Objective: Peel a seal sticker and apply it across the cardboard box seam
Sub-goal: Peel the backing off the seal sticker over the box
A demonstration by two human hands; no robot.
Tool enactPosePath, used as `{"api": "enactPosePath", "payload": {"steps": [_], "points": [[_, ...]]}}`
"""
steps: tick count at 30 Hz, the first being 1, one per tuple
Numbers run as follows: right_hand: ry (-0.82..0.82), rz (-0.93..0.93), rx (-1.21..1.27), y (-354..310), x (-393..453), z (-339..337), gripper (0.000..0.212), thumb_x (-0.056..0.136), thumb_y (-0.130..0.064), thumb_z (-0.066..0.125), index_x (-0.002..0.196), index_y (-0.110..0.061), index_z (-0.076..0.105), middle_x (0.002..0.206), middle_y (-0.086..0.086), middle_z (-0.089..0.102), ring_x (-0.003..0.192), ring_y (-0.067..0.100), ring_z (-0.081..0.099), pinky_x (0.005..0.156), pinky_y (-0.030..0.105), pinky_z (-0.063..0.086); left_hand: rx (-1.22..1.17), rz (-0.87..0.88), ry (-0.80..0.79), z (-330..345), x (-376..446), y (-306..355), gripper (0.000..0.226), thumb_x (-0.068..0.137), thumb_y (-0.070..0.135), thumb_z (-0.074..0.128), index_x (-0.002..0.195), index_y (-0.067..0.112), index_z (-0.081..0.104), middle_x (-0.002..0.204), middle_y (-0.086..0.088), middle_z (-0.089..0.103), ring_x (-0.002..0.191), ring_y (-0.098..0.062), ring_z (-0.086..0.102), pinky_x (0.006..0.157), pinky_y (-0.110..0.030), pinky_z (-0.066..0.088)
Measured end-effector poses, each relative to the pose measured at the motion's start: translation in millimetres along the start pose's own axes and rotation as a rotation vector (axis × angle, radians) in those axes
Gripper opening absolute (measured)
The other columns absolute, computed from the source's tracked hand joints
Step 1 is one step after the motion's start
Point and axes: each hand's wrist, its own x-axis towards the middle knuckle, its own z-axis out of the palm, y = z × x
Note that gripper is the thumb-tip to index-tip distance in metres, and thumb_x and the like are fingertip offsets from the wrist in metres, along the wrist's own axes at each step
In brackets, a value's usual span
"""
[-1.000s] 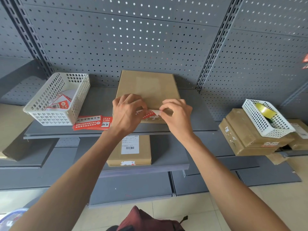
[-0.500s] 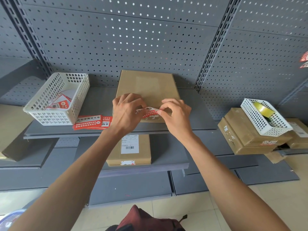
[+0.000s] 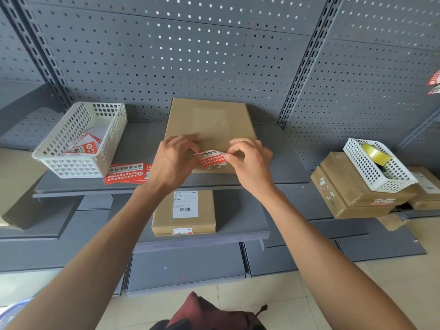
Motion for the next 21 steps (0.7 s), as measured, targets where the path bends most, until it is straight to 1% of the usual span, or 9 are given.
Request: {"api": "enactPosePath", "payload": {"steps": [1, 3, 8, 16, 21], "points": [[-0.003, 0.000, 0.004, 0.1, -0.1, -0.3, 0.009, 0.086, -0.028, 0.072, 0.079, -0.028, 0.066, 0.116, -0.016, 0.067, 0.113, 0.010, 0.052, 0.100, 0.041, 0.028, 0.001, 0.002, 0.002, -0.9, -0.4, 1.0, 0.010, 0.084, 0.020, 0.080, 0.087, 0.011, 0.074, 0.119, -0.005, 0.073, 0.111, -0.022, 0.068, 0.102, -0.037, 0.046], [-0.011, -0.002, 0.009, -0.2, -0.5, -1.1, 0.009, 0.086, -0.028, 0.072, 0.079, -0.028, 0.066, 0.117, -0.015, 0.067, 0.115, 0.010, 0.052, 0.100, 0.040, 0.027, 0.004, 0.009, -0.002, -1.4, -1.0, 2.3, 0.010, 0.083, 0.017, 0.080, 0.085, 0.010, 0.074, 0.119, -0.007, 0.073, 0.112, -0.022, 0.067, 0.102, -0.036, 0.045], [-0.025, -0.010, 0.008, 0.6, -1.6, -2.0, 0.009, 0.087, -0.029, 0.072, 0.080, -0.028, 0.066, 0.121, -0.014, 0.066, 0.117, 0.011, 0.051, 0.103, 0.042, 0.027, -0.006, 0.018, -0.024, -3.0, -1.4, 2.5, 0.010, 0.083, 0.016, 0.080, 0.081, 0.011, 0.072, 0.121, -0.008, 0.072, 0.116, -0.022, 0.067, 0.102, -0.040, 0.046], [-0.077, -0.041, 0.000, 2.7, -2.8, -6.1, 0.007, 0.088, -0.029, 0.070, 0.082, -0.026, 0.067, 0.128, -0.013, 0.063, 0.122, 0.013, 0.048, 0.105, 0.041, 0.023, -0.008, 0.027, -0.074, -7.7, -1.4, 4.2, 0.008, 0.084, 0.019, 0.075, 0.081, 0.013, 0.072, 0.124, -0.008, 0.071, 0.117, -0.024, 0.064, 0.102, -0.045, 0.046], [-0.120, -0.042, 0.002, 3.0, -4.0, -6.5, 0.010, 0.084, -0.036, 0.061, 0.082, -0.027, 0.065, 0.131, -0.014, 0.060, 0.125, 0.011, 0.043, 0.103, 0.034, 0.018, -0.015, 0.027, -0.099, -6.6, -0.5, -0.3, 0.010, 0.084, 0.027, 0.071, 0.081, 0.018, 0.070, 0.130, -0.004, 0.068, 0.118, -0.022, 0.062, 0.103, -0.051, 0.044]]}}
